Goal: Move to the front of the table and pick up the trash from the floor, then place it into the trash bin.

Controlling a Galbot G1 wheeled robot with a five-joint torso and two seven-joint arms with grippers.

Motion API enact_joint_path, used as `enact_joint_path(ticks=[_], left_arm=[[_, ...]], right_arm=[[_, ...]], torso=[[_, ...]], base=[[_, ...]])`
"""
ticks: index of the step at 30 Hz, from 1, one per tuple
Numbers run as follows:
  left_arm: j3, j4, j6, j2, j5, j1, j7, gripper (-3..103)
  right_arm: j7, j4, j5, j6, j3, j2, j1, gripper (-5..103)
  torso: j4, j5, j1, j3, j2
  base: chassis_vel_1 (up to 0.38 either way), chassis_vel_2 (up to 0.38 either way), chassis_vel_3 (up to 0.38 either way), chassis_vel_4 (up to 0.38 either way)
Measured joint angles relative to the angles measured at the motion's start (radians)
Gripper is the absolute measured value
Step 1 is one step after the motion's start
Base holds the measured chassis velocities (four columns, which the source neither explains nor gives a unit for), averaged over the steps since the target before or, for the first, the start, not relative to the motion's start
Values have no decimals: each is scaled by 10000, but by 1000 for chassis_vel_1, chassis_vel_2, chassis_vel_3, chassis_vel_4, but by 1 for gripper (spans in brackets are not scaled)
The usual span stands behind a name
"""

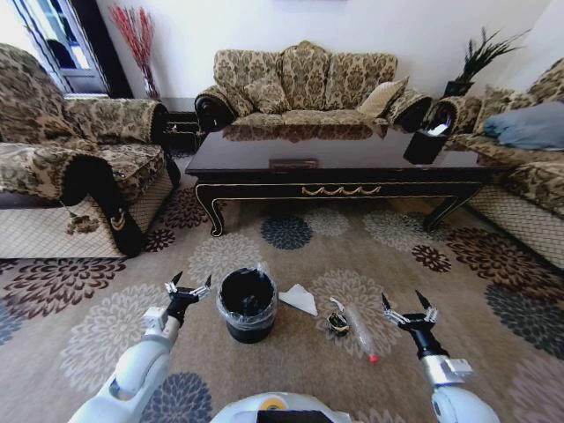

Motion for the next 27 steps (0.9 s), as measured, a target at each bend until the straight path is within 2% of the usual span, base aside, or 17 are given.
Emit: enact_joint_path(ticks=[3,4,7,9,11,15,17,19,21,27], left_arm=[[245,-559,1577,373,-1470,-429,-776,100],[245,-559,1577,373,-1470,-429,-776,100],[645,-633,2761,631,-2793,-1140,-1403,100],[722,-585,2917,654,-2982,-1287,-1507,100],[889,-308,3389,696,-3728,-1725,-1989,100],[833,-110,3729,813,-4470,-1787,-2469,100],[823,-63,3839,843,-4731,-1845,-2673,100],[745,71,4076,861,-5486,-2005,-3118,100],[627,167,4158,805,-5891,-2060,-3273,100],[793,450,4192,754,-6268,-2386,-3320,100]], right_arm=[[-1,-51,-82,88,18,63,-63,100],[-1,-51,-82,88,18,63,-63,100],[-3,-48,-105,110,26,92,-100,100],[-3,-36,-110,111,27,97,-103,100],[2,-14,-139,106,2,76,-74,100],[24,-76,-234,70,-180,-87,109,100],[27,-116,-261,69,-215,-106,126,100],[29,-209,-285,68,-343,-155,194,100],[34,-266,-286,61,-505,-235,330,100],[43,-279,-319,33,-651,-220,386,100]], torso=[[0,1,1,2,0],[0,1,1,2,0],[1,0,1,1,0],[0,0,1,1,0],[-7,-2,1,2,0],[8,-1,2,2,1],[6,-1,2,2,0],[-2,-2,1,2,0],[3,1,2,2,0],[0,-1,2,2,1]], base=[[0,0,0,0],[0,0,0,0],[0,0,0,0],[0,0,0,0],[0,0,0,0],[0,0,0,0],[0,0,0,0],[0,0,0,0],[0,0,0,0],[0,0,0,0]])
